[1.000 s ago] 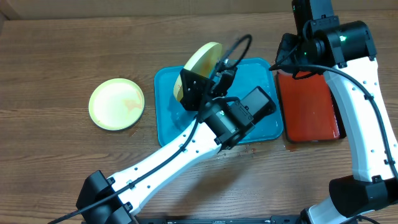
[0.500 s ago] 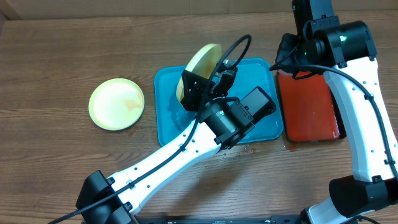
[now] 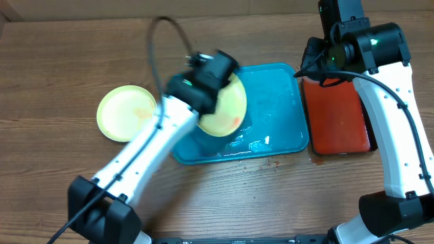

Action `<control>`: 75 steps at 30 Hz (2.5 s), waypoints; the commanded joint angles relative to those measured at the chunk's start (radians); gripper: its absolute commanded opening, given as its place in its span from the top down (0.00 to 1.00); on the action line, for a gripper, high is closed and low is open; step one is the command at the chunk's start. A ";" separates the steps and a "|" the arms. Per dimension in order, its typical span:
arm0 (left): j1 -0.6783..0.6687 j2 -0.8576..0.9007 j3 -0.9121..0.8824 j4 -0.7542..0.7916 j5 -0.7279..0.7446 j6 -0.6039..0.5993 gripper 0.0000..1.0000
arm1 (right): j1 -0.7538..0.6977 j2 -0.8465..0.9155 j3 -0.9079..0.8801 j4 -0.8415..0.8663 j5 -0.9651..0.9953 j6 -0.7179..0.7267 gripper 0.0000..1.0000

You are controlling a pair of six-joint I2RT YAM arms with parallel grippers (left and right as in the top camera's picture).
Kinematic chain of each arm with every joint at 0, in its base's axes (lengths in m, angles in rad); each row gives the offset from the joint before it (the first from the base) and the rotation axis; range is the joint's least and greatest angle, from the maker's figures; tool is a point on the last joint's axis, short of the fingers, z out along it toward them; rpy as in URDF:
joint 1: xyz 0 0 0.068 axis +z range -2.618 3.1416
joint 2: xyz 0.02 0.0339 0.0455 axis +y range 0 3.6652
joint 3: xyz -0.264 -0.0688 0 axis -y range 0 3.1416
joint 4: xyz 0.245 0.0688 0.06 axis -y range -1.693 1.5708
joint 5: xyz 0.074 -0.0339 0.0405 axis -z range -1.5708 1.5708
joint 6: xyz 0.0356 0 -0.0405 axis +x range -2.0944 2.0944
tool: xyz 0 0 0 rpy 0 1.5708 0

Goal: Clean dirty plates on tray and stack at the side
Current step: 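Lift second yellow plate with left gripper and carry it left, then lower yellow plate onto the plate stack and release, then lower sponge into red tray with right gripper and release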

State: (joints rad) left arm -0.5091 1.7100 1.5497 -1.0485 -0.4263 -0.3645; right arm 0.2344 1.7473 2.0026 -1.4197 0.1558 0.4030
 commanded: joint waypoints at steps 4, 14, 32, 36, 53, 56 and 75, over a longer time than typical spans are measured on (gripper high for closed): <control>0.317 -0.016 -0.010 0.003 0.361 0.029 0.96 | -0.007 -0.018 0.014 -0.002 -0.001 -0.008 0.96; 0.772 -0.014 -0.187 0.136 0.554 0.027 0.96 | -0.007 -0.018 0.014 0.000 0.000 -0.007 0.96; 0.961 -0.014 -0.516 0.459 0.589 -0.010 0.96 | -0.007 -0.018 0.014 -0.008 -0.004 -0.008 0.96; 0.962 -0.014 -0.516 0.438 0.556 -0.010 0.83 | -0.007 -0.018 0.014 -0.013 -0.004 -0.011 0.96; 0.883 -0.229 -0.401 0.308 0.639 0.131 0.38 | -0.007 -0.018 0.014 -0.015 -0.004 -0.011 0.96; 0.785 -0.305 -0.400 0.313 0.637 0.148 0.33 | -0.007 -0.018 0.014 -0.018 -0.004 -0.011 0.96; 0.402 -0.311 -0.401 0.358 0.629 0.159 0.00 | -0.357 0.024 -0.184 0.126 -0.092 -0.297 0.93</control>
State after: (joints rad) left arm -0.0978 1.3781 1.1362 -0.6910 0.1986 -0.2276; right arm -0.0849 1.7485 1.8912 -1.3220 0.1192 0.2054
